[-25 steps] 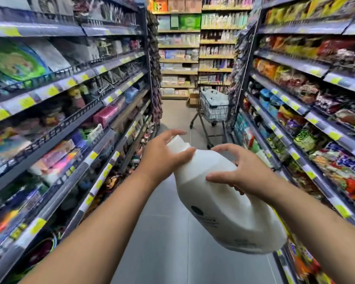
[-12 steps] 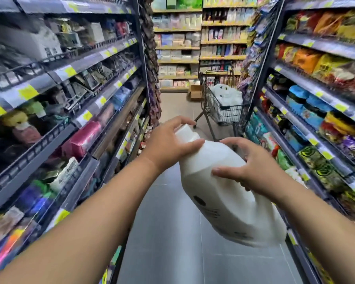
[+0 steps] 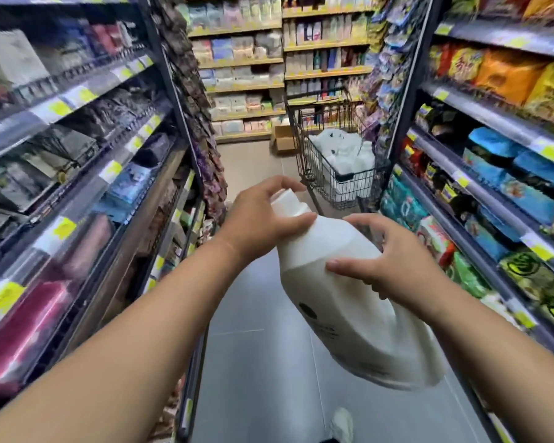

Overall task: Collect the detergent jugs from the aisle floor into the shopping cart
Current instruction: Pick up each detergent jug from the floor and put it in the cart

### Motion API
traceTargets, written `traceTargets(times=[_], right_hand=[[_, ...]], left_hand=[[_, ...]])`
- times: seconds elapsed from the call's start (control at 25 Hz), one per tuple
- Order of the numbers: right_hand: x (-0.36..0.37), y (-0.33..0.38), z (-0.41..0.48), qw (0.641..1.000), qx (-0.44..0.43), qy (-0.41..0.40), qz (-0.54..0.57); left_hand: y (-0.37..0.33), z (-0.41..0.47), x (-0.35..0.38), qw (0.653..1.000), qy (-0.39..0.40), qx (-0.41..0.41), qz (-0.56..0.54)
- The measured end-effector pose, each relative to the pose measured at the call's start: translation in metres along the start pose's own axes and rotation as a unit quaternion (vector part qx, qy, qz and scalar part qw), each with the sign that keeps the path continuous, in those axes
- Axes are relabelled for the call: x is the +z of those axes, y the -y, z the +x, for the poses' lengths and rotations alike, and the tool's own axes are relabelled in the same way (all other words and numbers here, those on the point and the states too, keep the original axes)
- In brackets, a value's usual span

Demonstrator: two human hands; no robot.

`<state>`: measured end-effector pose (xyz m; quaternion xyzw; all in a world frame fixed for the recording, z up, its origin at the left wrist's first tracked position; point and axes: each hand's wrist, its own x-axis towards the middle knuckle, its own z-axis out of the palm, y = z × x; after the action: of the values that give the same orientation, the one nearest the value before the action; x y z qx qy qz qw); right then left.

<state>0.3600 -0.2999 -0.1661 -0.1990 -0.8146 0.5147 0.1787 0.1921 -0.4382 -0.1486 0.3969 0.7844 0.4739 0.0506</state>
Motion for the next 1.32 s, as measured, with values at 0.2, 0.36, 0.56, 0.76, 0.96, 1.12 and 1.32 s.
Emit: traceTargets(times=[0.2,0.36,0.56,0.76,0.96,1.12,1.32], right_hand=[[-0.025,-0.030,0.151,1.000,0.014,0.009,-0.009],[-0.047,-0.045,0.267,0.999,0.032,0.007,-0.021],[-0.060,-0.090,0.405,0.998,0.054,-0.017,-0.019],[-0.069,-0.134,0.529,0.994,0.102,-0.041,-0.027],[-0.105,-0.171,0.642,0.987,0.146,-0.056,-0.027],[-0.139,-0.219,0.731,0.987,0.158,-0.018,-0.018],[-0.182,-0.285,0.833,0.986,0.154,0.052,-0.039]], left_hand=[[0.044,0.135,0.029,1.000,-0.021,-0.005,-0.012],[0.076,0.250,0.051,1.000,-0.024,-0.006,-0.004],[0.143,0.391,0.085,1.000,0.020,0.007,-0.020],[0.200,0.524,0.122,0.997,0.069,0.035,-0.018],[0.229,0.645,0.172,0.995,0.088,0.038,-0.006],[0.256,0.720,0.219,0.998,0.057,0.018,0.010],[0.283,0.790,0.288,0.999,0.010,-0.038,0.016]])
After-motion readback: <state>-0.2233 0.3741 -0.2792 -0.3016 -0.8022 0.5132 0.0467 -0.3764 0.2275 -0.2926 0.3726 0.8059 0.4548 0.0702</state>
